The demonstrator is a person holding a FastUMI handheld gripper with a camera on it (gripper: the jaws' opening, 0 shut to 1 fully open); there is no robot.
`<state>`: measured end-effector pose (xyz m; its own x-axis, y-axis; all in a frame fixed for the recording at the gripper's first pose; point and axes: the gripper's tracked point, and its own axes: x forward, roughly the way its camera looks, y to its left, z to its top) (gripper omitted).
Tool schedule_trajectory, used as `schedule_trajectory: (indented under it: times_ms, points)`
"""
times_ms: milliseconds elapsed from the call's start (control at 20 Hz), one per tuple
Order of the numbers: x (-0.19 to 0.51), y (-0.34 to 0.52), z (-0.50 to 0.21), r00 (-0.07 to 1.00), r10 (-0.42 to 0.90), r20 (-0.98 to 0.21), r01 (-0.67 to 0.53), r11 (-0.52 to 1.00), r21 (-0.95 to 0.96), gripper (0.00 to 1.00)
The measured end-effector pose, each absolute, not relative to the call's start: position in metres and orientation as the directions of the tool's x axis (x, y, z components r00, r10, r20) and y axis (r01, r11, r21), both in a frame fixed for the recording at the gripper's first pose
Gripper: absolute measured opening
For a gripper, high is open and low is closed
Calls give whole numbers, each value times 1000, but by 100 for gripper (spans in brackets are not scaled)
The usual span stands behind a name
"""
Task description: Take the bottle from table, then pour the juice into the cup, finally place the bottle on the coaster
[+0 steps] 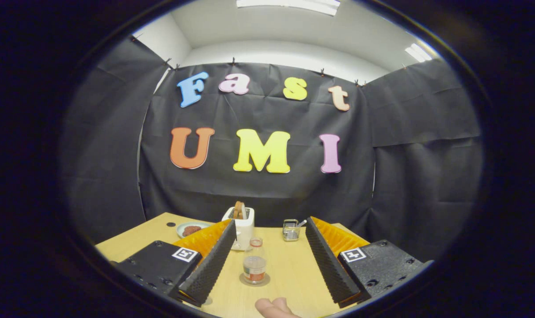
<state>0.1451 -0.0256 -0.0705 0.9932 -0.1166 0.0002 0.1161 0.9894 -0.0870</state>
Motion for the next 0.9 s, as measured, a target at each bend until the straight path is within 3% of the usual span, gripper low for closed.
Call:
schedule_trajectory:
  times_ms: [250,900]
  points:
    - [93,-23,-46,997,-81,10,81,996,-23,100]
    - [4,-44,-36,997,-59,40,61,996,-71,100]
